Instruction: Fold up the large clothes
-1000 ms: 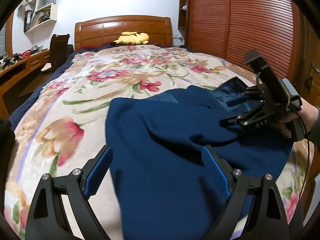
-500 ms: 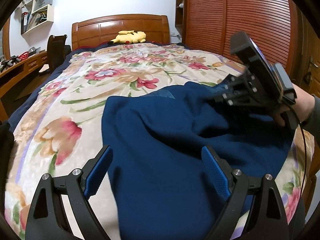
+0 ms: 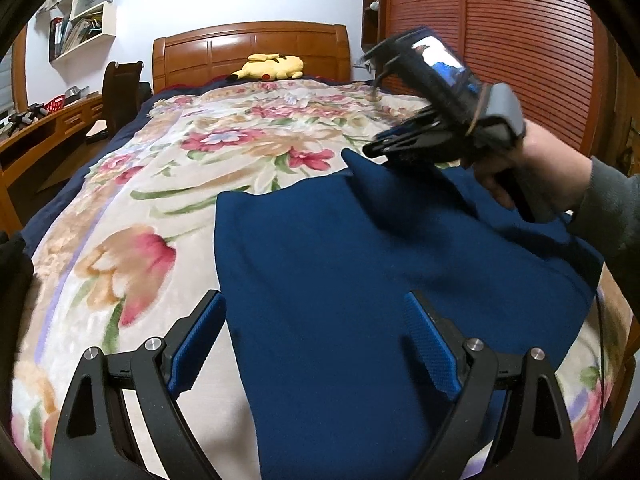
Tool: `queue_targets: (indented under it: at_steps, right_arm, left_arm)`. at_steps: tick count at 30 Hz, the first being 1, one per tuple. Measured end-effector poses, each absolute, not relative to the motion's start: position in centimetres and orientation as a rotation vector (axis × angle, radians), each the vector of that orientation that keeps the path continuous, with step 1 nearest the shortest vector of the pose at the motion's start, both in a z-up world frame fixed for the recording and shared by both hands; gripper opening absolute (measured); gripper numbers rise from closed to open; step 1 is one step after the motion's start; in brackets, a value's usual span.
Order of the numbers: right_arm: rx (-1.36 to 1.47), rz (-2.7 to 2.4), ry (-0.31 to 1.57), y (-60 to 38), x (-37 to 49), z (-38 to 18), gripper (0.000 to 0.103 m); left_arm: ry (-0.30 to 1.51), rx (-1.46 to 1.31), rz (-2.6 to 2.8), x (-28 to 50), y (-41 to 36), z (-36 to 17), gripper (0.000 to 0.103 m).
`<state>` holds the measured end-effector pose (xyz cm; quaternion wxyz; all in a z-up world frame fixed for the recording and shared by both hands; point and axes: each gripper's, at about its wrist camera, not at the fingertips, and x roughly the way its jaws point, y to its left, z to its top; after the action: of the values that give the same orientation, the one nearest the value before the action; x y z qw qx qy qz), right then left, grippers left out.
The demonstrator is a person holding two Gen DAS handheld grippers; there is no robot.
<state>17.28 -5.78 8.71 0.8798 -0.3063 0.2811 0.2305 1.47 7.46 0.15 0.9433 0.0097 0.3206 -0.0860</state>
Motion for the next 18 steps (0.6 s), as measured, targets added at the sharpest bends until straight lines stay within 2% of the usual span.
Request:
queue_targets:
  at_steps: [1, 3, 8, 18]
  right_arm:
    - [-0.605, 0.482, 0.589, -6.6, 17.6, 9.1, 0.051]
    - [-0.537, 0.446, 0.563, -8.9, 18.8, 10.6, 0.076]
    - [-0.449, 0.281, 0.568, -16.4, 21.3, 12.6, 0.076]
    - [-0.26, 0.104, 0.795, -28.1, 26.8, 7.4, 0.075]
  left_arm:
    - [0.65, 0.019, -0.176, 1.6, 7.5, 0.2, 0.091]
    - [0.64, 0.023, -0.175, 1.4, 7.3, 0.3, 0.091]
    - [0.632, 0.026, -0.169, 1.3, 7.3, 0.4, 0.091]
    - [0.663, 0.024, -0.157, 1.9, 7.4, -0.4, 0.091]
